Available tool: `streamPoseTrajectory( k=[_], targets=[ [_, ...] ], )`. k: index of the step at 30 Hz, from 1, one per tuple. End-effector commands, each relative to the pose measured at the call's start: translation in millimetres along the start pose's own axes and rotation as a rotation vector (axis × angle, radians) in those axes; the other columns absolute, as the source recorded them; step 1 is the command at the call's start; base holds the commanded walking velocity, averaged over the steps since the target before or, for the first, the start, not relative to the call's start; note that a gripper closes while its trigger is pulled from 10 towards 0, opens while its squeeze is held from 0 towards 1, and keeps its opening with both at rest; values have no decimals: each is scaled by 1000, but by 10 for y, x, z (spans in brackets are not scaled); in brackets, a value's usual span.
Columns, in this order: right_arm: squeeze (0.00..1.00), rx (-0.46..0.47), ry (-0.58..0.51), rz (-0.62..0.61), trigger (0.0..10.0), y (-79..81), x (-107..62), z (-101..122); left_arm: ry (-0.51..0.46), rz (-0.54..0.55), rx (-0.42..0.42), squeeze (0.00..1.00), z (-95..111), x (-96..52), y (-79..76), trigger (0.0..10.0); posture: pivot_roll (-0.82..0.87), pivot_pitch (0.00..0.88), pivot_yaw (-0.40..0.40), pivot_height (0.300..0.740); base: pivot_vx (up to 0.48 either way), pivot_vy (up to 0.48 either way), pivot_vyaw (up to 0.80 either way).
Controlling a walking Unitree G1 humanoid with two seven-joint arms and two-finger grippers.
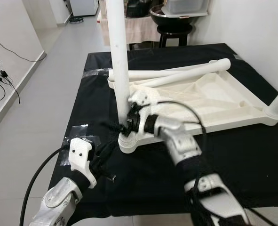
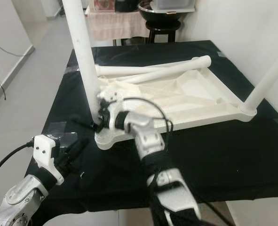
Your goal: Building children table
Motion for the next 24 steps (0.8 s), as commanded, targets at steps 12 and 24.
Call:
streamPoseTrajectory(
  k=[12, 24],
  targets=[
    [0, 126, 78, 139, 3961, -148, -37, -108, 16, 14, 2, 0, -69, -24, -25, 10000, 25, 27, -3, 740, 0, 0, 0],
    [0, 69, 242, -137, 0, -427, -340, -479, 17, 30, 30, 0, -70, -42, -35, 10000, 12, 38, 6, 740, 0, 0, 0]
  ],
)
Point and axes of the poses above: a point about 5 cm out from each wrist's last joint towards the gripper, its own x axis pointing out of the wrist towards the gripper, its own z axis along the axis of the wrist's last joint, y = z × x, the point moved 3 cm from there along x, pointing out of the wrist towards the gripper, and after that the axes turned 4 degrees about -x, right-handed, at the moved point
